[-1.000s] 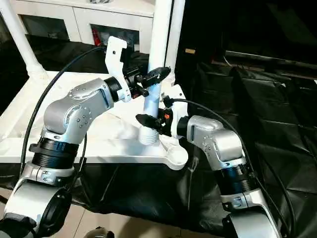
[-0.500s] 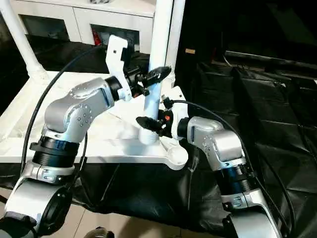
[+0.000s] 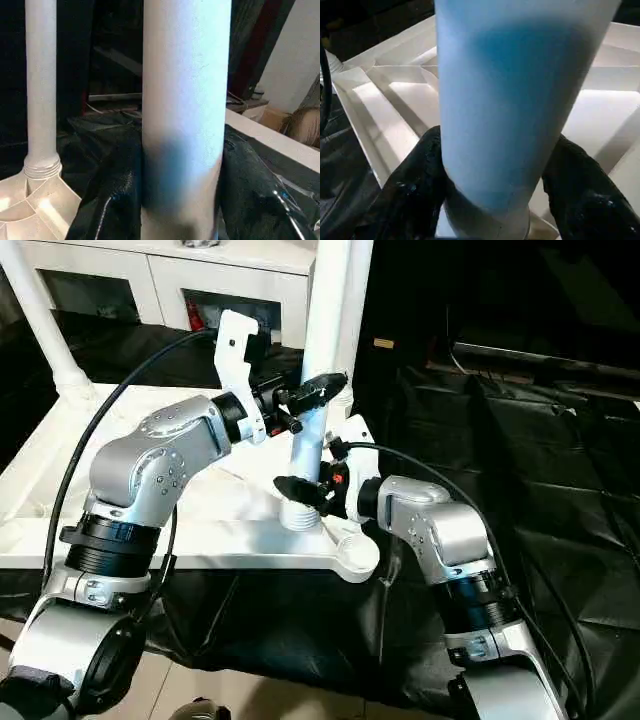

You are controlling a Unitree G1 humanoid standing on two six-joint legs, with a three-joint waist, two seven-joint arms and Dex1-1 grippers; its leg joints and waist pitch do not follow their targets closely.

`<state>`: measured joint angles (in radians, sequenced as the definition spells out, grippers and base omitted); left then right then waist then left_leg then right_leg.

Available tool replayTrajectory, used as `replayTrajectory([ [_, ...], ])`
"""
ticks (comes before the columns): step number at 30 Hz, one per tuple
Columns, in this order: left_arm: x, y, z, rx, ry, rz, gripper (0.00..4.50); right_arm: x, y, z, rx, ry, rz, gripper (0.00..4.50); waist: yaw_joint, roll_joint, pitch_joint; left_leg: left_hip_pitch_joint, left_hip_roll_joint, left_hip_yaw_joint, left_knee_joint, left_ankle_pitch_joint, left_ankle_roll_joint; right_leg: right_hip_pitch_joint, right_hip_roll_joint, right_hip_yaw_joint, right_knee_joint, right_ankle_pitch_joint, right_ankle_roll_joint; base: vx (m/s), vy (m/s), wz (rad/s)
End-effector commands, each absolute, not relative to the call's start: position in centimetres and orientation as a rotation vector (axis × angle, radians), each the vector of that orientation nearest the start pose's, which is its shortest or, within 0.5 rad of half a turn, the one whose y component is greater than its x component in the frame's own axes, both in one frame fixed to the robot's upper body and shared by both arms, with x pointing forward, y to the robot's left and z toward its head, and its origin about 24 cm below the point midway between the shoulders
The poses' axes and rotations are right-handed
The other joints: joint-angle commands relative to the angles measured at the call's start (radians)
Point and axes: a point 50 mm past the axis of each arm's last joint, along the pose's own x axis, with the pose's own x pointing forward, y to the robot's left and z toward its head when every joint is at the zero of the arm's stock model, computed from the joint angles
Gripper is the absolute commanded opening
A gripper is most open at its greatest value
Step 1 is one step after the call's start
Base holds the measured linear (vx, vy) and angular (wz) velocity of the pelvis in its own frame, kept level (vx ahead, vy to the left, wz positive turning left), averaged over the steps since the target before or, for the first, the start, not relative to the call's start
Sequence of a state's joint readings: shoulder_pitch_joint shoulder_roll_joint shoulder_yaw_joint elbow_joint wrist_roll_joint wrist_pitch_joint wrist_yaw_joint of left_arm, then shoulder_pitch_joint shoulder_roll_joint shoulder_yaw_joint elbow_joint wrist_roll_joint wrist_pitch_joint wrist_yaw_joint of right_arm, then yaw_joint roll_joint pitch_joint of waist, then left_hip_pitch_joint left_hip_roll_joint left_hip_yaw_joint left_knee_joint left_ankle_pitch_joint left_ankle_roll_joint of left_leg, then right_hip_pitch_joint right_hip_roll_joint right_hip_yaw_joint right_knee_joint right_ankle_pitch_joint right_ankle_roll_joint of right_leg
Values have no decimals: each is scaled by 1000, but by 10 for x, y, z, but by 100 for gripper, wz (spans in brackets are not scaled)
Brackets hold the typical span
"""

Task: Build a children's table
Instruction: Insert table leg to table base

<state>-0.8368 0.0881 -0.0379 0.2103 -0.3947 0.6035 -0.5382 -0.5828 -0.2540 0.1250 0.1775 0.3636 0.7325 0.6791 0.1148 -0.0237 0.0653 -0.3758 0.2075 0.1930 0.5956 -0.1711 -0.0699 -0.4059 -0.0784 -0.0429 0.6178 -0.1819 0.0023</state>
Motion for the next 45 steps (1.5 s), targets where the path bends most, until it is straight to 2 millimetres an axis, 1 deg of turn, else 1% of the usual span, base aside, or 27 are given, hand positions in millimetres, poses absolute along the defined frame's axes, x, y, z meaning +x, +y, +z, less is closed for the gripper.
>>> replayTrajectory([
  [1, 347, 48, 205, -145, -26, -954, 177, 325, -104, 108, 115, 370, 915, 287, 3, -1, -84, 15, 12, -9, -58, -105, -11, 61, -49, 31, -52, -36, -220, 0, 0, 0],
  [5, 347, 49, 205, -145, -26, -954, 177, 324, -103, 107, 122, 378, 923, 287, 3, -2, -84, 15, 12, -9, -59, -103, -9, 61, -49, 31, -52, -34, -220, 0, 0, 0],
  [7, 347, 49, 205, -144, -26, -953, 177, 324, -103, 107, 124, 380, 925, 258, 3, -2, -84, 15, 12, -9, -59, -103, -8, 61, -49, 31, -52, -37, -219, 0, 0, 0],
  [11, 346, 49, 205, -143, -25, -954, 177, 324, -103, 107, 126, 381, 925, 238, 3, -2, -84, 15, 12, -9, -59, -104, -9, 61, -50, 32, -53, -41, -218, 0, 0, 0],
  [12, 346, 49, 205, -145, -23, -955, 177, 324, -103, 107, 128, 381, 925, 213, 3, 0, -84, 15, 12, -9, -58, -105, -10, 61, -49, 32, -52, -41, -218, 0, 0, 0],
  [17, 347, 49, 204, -157, -17, -949, 177, 323, -104, 107, 132, 381, 927, 190, 3, 1, -85, 15, 12, -9, -59, -102, -10, 61, -49, 31, -51, -30, -221, 0, 0, 0],
  [18, 347, 49, 204, -160, -14, -942, 177, 323, -104, 107, 132, 381, 927, 190, 2, 0, -84, 15, 12, -9, -58, -103, -10, 61, -48, 31, -52, -30, -221, 0, 0, 0],
  [19, 347, 49, 204, -166, -13, -947, 212, 323, -104, 107, 132, 380, 927, 189, 2, 0, -84, 15, 12, -9, -58, -104, -10, 61, -49, 31, -52, -30, -221, 0, 0, 0],
  [20, 346, 50, 205, -201, -6, -970, 233, 323, -104, 107, 133, 378, 925, 189, 2, 0, -84, 15, 12, -8, -58, -105, -11, 61, -49, 31, -52, -32, -221, 0, 0, 0],
  [21, 346, 50, 205, -206, -7, -973, 233, 323, -104, 107, 133, 378, 925, 189, 3, 0, -84, 15, 11, -8, -58, -106, -11, 61, -49, 31, -52, -33, -223, 0, 0, 0],
  [22, 346, 50, 206, -208, -12, -971, 250, 323, -105, 107, 135, 374, 923, 188, 3, -1, -84, 15, 11, -8, -58, -107, -12, 61, -49, 31, -52, -35, -224, 0, 0, 0],
  [24, 348, 52, 207, -211, -28, -949, 257, 323, -105, 107, 140, 364, 914, 188, 2, -1, -84, 15, 12, -8, -58, -105, -9, 61, -48, 32, -53, -32, -224, 0, 0, 0],
  [26, 348, 52, 210, -226, -59, -955, 278, 325, -107, 109, 145, 333, 891, 188, 3, -3, -84, 15, 12, -8, -58, -104, -8, 61, -49, 31, -53, -34, -223, 0, 0, 0],
  [28, 345, 52, 215, -256, -104, -994, 280, 329, -111, 111, 164, 293, 841, 188, 3, -4, -84, 14, 11, -7, -57, -104, -7, 60, -52, 32, -54, -37, -225, 0, 0, 0],
  [29, 343, 52, 217, -260, -120, -1021, 280, 331, -113, 112, 177, 271, 812, 188, 3, -3, -85, 15, 12, -8, -59, -106, -11, 59, -51, 31, -54, -52, -226, 0, 0, 0],
  [30, 339, 52, 218, -256, -135, -1053, 280, 334, -117, 114, 204, 237, 770, 188, 3, -5, -84, 15, 12, -7, -59, -107, -11, 59, -51, 32, -54, -52, -226, 0, 0, 0],
  [33, 338, 53, 216, -237, -137, -1067, 280, 335, -122, 115, 218, 206, 724, 188, 2, -1, -84, 17, 12, -6, -59, -106, -11, 57, -49, 32, -54, -54, -221, 0, 0, 0],
  [35, 337, 55, 215, -222, -147, -1075, 280, 336, -127, 114, 222, 182, 694, 188, 1, -2, -83, 16, 11, -6, -59, -107, -9, 58, -48, 32, -55, -58, -213, 0, 0, 0],
  [36, 337, 56, 214, -218, -147, -1075, 280, 336, -129, 115, 223, 173, 686, 188, 0, 3, -83, 16, 11, -6, -59, -108, -10, 58, -48, 32, -56, -55, -210, 0, 0, 0],
  [37, 337, 58, 214, -213, -147, -1072, 280, 336, -131, 115, 223, 160, 676, 188, 0, 3, -83, 16, 11, -6, -59, -108, -10, 58, -48, 32, -56, -55, -210, 0, 0, 0],
  [39, 336, 66, 202, -104, -114, -1099, 280, 334, -143, 113, 226, 158, 642, 188, -4, 3, -83, 14, 9, -6, -61, -115, -10, 59, -45, 31, -56, -63, -202, 0, 0, 0],
  [40, 335, 70, 192, 0, -89, -1120, 280, 332, -149, 113, 227, 153, 631, 188, -2, 4, -83, 16, 10, -9, -63, -120, -9, 59, -46, 31, -60, -78, -194, 0, 0, 0],
  [41, 331, 73, 182, 83, -60, -1157, 280, 330, -153, 113, 228, 146, 623, 188, -1, -2, -83, 17, 12, -10, -64, -124, -8, 58, -47, 32, -60, -103, -177, 0, 0, 0],
  [42, 330, 74, 178, 115, -45, -1176, 280, 329, -155, 113, 229, 142, 619, 188, -3, 2, -82, 17, 13, -9, -65, -122, -13, 56, -48, 33, -59, -116, -166, 0, 0, 0],
  [43, 325, 77, 164, 173, 9, -1224, 280, 327, -161, 113, 234, 135, 608, 188, -5, -11, -83, 18, 13, -7, -65, -120, -13, 55, -46, 33, -62, -121, -159, 0, 0, 0],
  [44, 321, 79, 157, 195, 44, -1255, 280, 326, -164, 113, 238, 132, 602, 188, -4, -3, -82, 20, 14, -7, -66, -116, -16, 53, -47, 34, -57, -120, -162, 0, 0, 0],
  [45, 314, 80, 143, 254, 100, -1313, 280, 322, -168, 112, 231, 130, 601, 188, -1, -7, -82, 20, 15, -8, -67, -113, -16, 52, -48, 33, -56, -124, -161, 0, 0, 0],
])
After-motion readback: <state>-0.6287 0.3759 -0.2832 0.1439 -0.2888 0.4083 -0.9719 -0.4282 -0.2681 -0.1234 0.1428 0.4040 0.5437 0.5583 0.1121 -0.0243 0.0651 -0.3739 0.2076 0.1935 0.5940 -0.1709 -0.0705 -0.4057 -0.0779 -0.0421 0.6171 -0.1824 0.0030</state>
